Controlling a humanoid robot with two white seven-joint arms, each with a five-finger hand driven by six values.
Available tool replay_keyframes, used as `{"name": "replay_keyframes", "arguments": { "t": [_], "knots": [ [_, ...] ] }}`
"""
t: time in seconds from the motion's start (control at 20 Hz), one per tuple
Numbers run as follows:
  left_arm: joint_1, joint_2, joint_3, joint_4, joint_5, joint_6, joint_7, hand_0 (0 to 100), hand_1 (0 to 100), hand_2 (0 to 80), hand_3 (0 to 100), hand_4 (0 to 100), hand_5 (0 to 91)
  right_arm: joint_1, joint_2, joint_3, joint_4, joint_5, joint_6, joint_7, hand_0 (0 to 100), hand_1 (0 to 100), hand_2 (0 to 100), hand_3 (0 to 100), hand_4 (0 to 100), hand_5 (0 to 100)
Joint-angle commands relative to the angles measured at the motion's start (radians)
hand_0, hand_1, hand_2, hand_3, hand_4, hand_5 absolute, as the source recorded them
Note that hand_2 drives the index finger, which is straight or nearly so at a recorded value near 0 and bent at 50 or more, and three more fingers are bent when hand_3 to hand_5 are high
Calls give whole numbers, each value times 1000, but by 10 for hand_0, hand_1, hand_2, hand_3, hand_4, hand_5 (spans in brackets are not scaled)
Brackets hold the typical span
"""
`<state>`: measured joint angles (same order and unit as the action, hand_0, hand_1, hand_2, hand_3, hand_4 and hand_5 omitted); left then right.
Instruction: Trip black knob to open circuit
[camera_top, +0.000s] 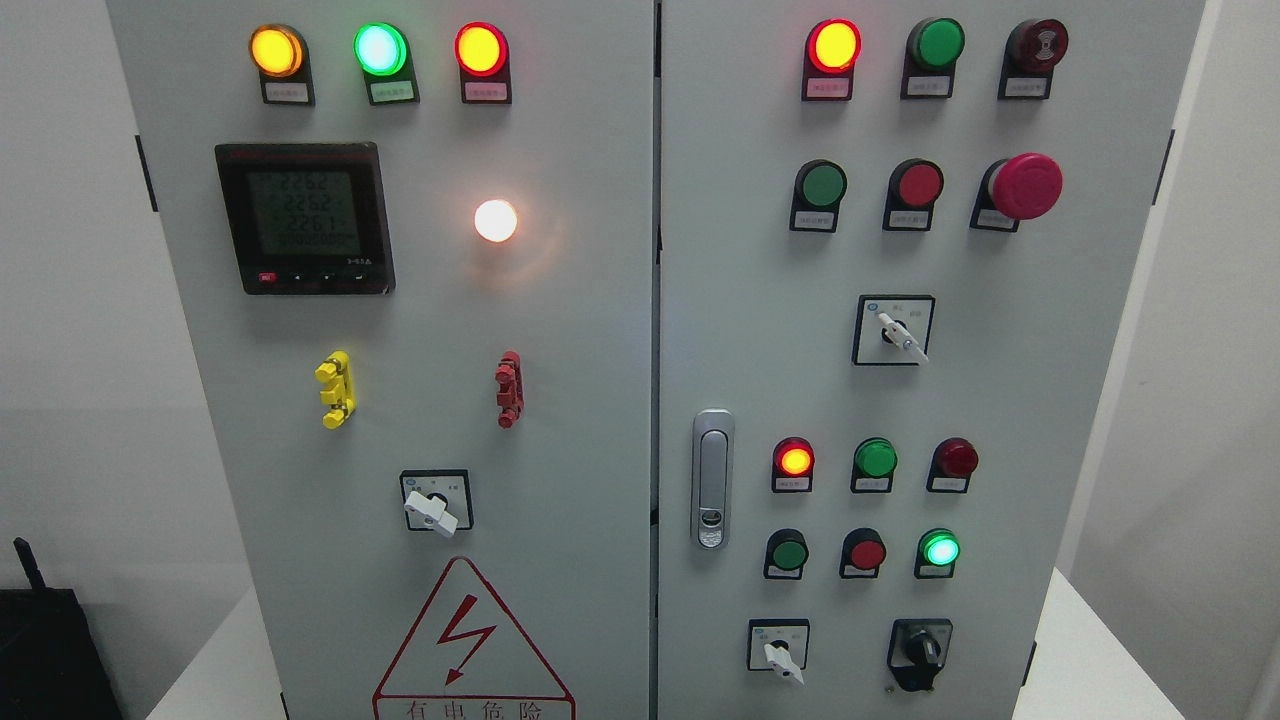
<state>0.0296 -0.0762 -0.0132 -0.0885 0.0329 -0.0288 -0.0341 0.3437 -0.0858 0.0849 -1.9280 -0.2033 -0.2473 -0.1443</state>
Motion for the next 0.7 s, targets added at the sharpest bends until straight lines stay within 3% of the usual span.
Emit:
{"name": "replay_keyframes", "arguments": {
  "t": [0.0,0.65],
  "knots": [
    [0,-1,1,1,2,1,0,120,389,0,0,0,0,1,-5,1,-28,-2,-21,9,18,0,0,19,0,0],
    [0,-1,1,1,2,1,0,120,389,0,0,0,0,-9,-6,4,-26,-4,-21,11,19,0,0,0,0,0]
  ]
}}
